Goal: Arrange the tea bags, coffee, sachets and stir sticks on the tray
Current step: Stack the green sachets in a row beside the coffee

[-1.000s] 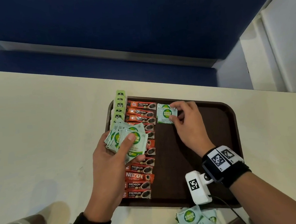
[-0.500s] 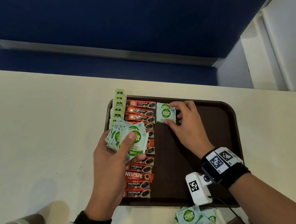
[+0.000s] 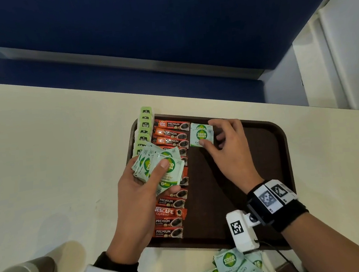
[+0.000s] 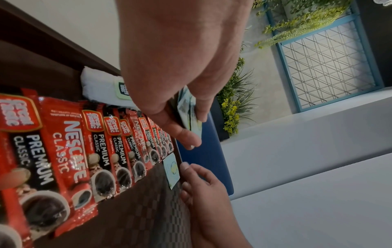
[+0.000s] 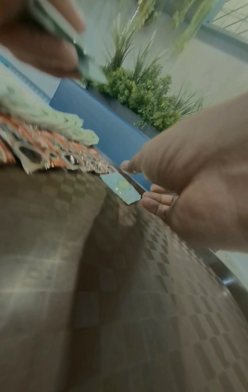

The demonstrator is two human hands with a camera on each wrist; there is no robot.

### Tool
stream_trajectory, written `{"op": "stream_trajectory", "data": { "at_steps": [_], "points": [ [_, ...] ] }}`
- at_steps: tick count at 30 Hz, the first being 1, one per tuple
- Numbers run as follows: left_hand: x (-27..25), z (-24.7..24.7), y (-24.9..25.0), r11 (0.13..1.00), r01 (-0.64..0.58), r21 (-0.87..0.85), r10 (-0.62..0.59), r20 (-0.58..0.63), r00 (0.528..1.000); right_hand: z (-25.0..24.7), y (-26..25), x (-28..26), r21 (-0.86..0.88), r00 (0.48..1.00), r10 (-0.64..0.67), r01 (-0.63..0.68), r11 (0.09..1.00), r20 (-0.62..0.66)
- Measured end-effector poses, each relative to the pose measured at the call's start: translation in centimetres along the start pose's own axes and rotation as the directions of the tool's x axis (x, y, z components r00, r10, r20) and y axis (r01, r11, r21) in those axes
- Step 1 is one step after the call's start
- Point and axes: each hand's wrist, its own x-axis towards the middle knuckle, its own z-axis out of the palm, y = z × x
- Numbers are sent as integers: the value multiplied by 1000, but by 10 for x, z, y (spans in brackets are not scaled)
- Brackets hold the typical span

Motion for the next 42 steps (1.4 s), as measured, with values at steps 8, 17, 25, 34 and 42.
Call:
{"op": "stream_trajectory", "data": {
  "at_steps": [8,17,25,34,42],
  "points": [
    [-2,18,0,1000,-25,-6,26,80,996,-30,-55,-54,452,939,-6,-160,877,344],
    [-1,22,-5,1000,-18,4,18,56,998,-41,-43,-55,380,957,49,-160,911,287],
    [-2,24,-6,998,-35,60,35,3,999,-40,-32,-59,-51,948,-186,206,977,260],
    [3,19,-4,994,-62,90,66,-47,997,-36,-10,-25,-362,944,-220,300,883,245],
    [1,11,-4,993,-40,108,49,-79,996,-18,4,9,-573,940,-240,338,747,242]
  ]
}}
